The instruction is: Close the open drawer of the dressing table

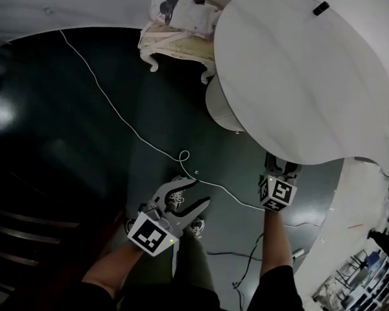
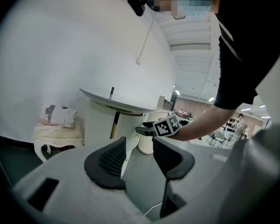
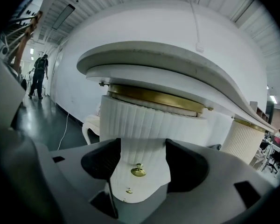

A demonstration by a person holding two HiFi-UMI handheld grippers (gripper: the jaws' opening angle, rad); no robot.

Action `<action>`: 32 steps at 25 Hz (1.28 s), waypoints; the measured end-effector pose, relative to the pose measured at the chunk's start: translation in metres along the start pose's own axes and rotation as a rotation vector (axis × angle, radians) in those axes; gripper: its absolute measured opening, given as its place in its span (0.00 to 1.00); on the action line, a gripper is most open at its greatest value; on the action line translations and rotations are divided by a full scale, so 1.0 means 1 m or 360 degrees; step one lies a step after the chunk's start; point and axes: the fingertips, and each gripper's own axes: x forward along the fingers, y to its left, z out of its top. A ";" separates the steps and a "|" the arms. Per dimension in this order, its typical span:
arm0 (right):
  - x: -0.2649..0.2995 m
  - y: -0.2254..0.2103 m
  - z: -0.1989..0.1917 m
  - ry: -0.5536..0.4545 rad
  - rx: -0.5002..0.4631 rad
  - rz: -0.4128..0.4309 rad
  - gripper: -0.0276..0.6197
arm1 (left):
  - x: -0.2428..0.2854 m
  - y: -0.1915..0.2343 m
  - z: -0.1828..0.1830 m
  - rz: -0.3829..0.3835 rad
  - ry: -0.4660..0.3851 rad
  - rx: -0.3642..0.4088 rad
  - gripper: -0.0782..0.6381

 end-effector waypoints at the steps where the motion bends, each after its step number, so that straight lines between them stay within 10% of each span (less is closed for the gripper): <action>1: 0.003 0.000 0.001 -0.0001 -0.0003 -0.0003 0.48 | 0.000 0.001 0.000 0.0004 -0.0006 0.0002 0.36; 32: 0.019 -0.006 0.007 -0.0082 0.0159 -0.0060 0.49 | 0.006 -0.003 -0.012 0.0036 0.0018 -0.0057 0.36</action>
